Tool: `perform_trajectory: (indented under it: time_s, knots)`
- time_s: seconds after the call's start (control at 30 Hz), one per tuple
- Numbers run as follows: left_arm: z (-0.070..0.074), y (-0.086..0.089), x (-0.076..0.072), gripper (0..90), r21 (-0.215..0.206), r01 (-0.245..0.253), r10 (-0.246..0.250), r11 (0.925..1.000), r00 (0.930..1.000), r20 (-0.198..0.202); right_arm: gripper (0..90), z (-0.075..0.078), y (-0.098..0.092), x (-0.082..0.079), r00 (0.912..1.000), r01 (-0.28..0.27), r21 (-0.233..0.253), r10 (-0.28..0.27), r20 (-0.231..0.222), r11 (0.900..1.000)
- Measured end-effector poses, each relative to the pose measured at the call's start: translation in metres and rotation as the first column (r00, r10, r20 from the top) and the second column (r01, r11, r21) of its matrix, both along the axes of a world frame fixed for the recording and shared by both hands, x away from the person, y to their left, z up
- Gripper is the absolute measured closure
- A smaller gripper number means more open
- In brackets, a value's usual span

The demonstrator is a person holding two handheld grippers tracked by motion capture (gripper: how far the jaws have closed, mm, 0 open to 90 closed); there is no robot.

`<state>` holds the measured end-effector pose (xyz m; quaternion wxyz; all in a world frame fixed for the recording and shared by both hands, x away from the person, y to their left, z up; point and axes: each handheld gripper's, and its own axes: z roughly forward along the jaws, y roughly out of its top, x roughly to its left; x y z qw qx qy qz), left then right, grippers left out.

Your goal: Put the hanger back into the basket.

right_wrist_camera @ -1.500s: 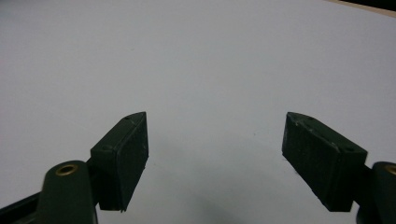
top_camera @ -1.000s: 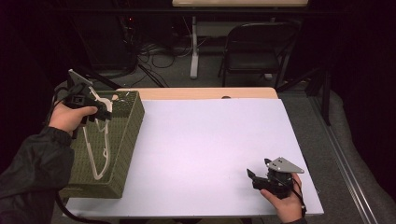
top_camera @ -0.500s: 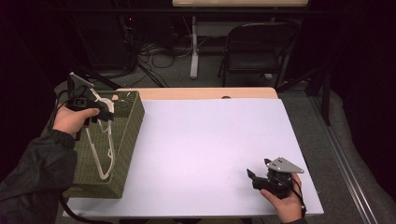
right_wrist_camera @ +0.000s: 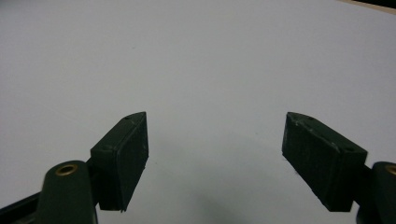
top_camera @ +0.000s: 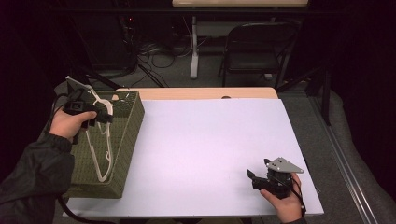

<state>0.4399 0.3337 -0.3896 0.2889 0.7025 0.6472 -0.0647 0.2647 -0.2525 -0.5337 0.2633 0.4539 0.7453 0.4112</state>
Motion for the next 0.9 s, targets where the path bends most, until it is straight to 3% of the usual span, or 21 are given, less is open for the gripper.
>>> perform_trajectory:
  time_s: [0.1, 0.2, 0.6, 0.9]
  knots:
    - [-0.002, 0.002, -0.001, 75.1, -0.021, -0.018, 0.018, 0.9996, 0.9998, 0.003, 22.6, 0.0, 0.0, 0.0, 1.0, 0.0, 0.0, 0.0, -0.003, 1.0]
    - [-0.005, 0.004, -0.003, 75.1, -0.008, 0.0, 0.0, 1.0, 1.0, 0.003, 22.6, 0.0, 0.001, 0.0, 1.0, -0.002, -0.002, 0.002, 0.0, 1.0]
    - [-0.02, 0.009, -0.01, 75.1, -0.027, 0.014, -0.015, 0.9995, 0.9997, -0.021, 22.6, -0.001, 0.0, 0.001, 1.0, -0.001, -0.001, 0.001, -0.004, 1.0]
    - [-0.032, 0.013, -0.012, 75.0, -0.086, 0.013, -0.013, 0.9962, 0.9999, 0.001, 22.6, -0.001, 0.001, 0.001, 1.0, -0.002, -0.001, 0.002, -0.003, 1.0]
